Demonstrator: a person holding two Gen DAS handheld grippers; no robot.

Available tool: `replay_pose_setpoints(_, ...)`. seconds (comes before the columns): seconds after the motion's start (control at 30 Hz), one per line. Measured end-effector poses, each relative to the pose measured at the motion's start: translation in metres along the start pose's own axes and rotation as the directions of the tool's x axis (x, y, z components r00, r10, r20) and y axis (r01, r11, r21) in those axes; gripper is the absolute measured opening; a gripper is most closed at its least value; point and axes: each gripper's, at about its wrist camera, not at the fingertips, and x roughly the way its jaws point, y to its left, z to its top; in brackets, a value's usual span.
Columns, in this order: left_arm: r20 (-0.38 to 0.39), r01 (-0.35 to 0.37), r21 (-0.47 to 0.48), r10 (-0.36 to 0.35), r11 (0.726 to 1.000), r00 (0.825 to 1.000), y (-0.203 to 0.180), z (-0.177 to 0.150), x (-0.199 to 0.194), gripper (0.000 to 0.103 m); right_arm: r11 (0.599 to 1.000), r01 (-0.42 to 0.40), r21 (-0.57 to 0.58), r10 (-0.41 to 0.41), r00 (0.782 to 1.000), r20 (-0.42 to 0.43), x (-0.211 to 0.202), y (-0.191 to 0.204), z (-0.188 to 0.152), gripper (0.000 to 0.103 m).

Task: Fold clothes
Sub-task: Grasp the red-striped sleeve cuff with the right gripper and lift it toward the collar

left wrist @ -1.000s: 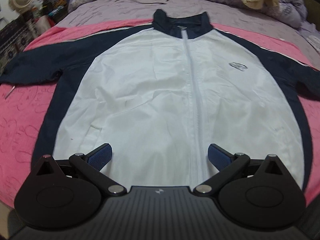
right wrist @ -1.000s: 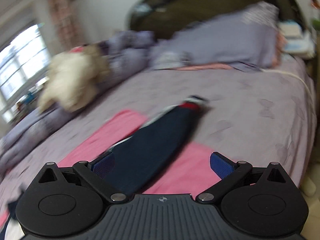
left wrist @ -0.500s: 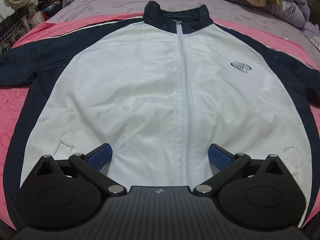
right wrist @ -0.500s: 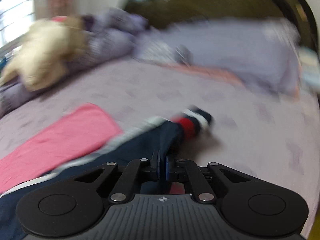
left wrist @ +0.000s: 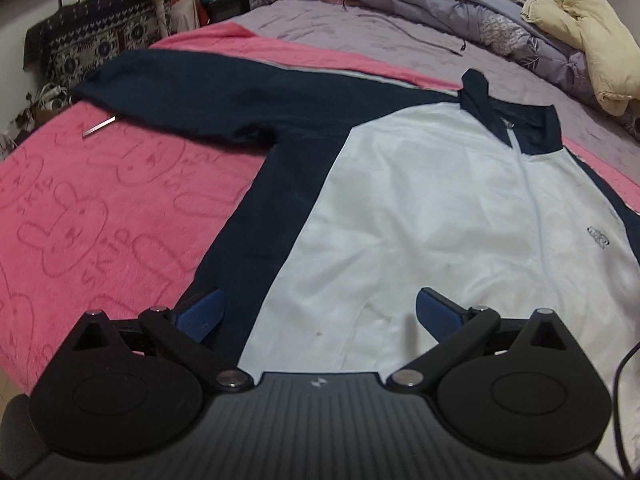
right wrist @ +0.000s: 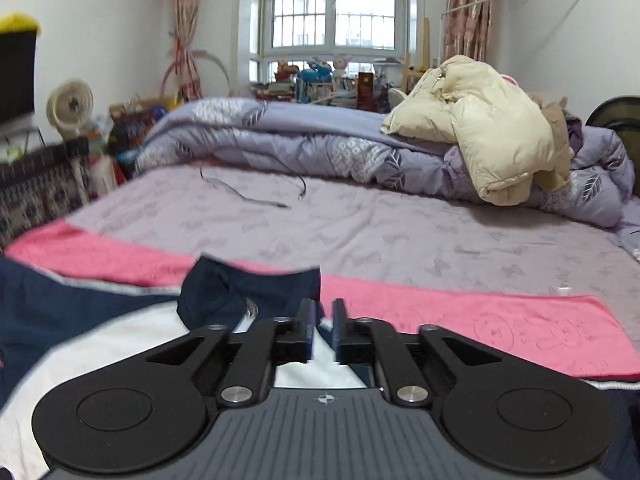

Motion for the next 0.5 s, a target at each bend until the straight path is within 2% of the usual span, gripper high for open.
replay_pose_setpoints(0.03, -0.002, 0.005, 0.006, -0.005, 1.000, 1.000, -0.001, -0.002, 0.001, 0.103, 0.999, 0.043, -0.004, -0.043, 0.999, -0.004, -0.001, -0.003, -0.008, 0.045)
replay_pose_setpoints(0.1, 0.005, 0.005, 0.031, -0.005, 1.000, 1.000, -0.008, -0.005, 0.001, 0.103, 0.985, 0.170, 0.037, -0.169, 0.985, -0.025, -0.010, -0.035, -0.027, 0.066)
replay_pose_setpoints(0.13, 0.005, 0.001, 0.049, -0.002, 0.999, 1.000, -0.013, -0.005, 0.002, 0.103, 0.968, 0.241, 0.065, -0.238, 0.970, -0.045, -0.017, -0.060, -0.038, 0.066)
replay_pose_setpoints(0.2, 0.000, -0.011, 0.084, 0.011, 0.996, 1.000, -0.021, -0.007, 0.006, 0.103, 0.918, 0.379, 0.118, -0.370, 0.924, -0.092, -0.030, -0.111, -0.060, 0.067)
replay_pose_setpoints(0.27, -0.003, -0.030, 0.108, 0.030, 0.994, 1.000, -0.027, -0.009, 0.010, 0.103, 0.849, 0.486, 0.210, -0.465, 0.874, -0.141, -0.043, -0.168, -0.080, 0.067)
replay_pose_setpoints(0.33, 0.000, -0.036, 0.112, 0.037, 0.993, 0.999, -0.029, -0.010, 0.011, 0.103, 0.759, 0.561, 0.331, -0.527, 0.827, -0.194, -0.057, -0.228, -0.098, 0.067)
replay_pose_setpoints(0.37, -0.002, -0.037, 0.112, 0.038, 0.993, 0.999, -0.029, -0.010, 0.012, 0.103, 0.711, 0.567, 0.416, -0.531, 0.821, -0.211, -0.065, -0.257, -0.105, 0.068)
replay_pose_setpoints(0.4, -0.007, -0.036, 0.111, 0.037, 0.993, 0.999, -0.029, -0.009, 0.013, 0.103, 0.660, 0.554, 0.507, -0.521, 0.824, -0.221, -0.072, -0.285, -0.114, 0.073)
replay_pose_setpoints(0.43, -0.012, -0.034, 0.110, 0.035, 0.993, 0.999, -0.029, -0.008, 0.013, 0.103, 0.602, 0.515, 0.611, -0.497, 0.840, -0.218, -0.078, -0.314, -0.122, 0.079)
replay_pose_setpoints(0.47, -0.017, -0.031, 0.109, 0.033, 0.994, 0.999, -0.028, -0.007, 0.014, 0.103, 0.530, 0.465, 0.709, -0.474, 0.856, -0.206, -0.084, -0.341, -0.133, 0.080)
replay_pose_setpoints(0.5, -0.020, -0.029, 0.108, 0.032, 0.994, 0.999, -0.028, -0.007, 0.014, 0.103, 0.445, 0.430, 0.786, -0.466, 0.860, -0.206, -0.089, -0.364, -0.146, 0.081)
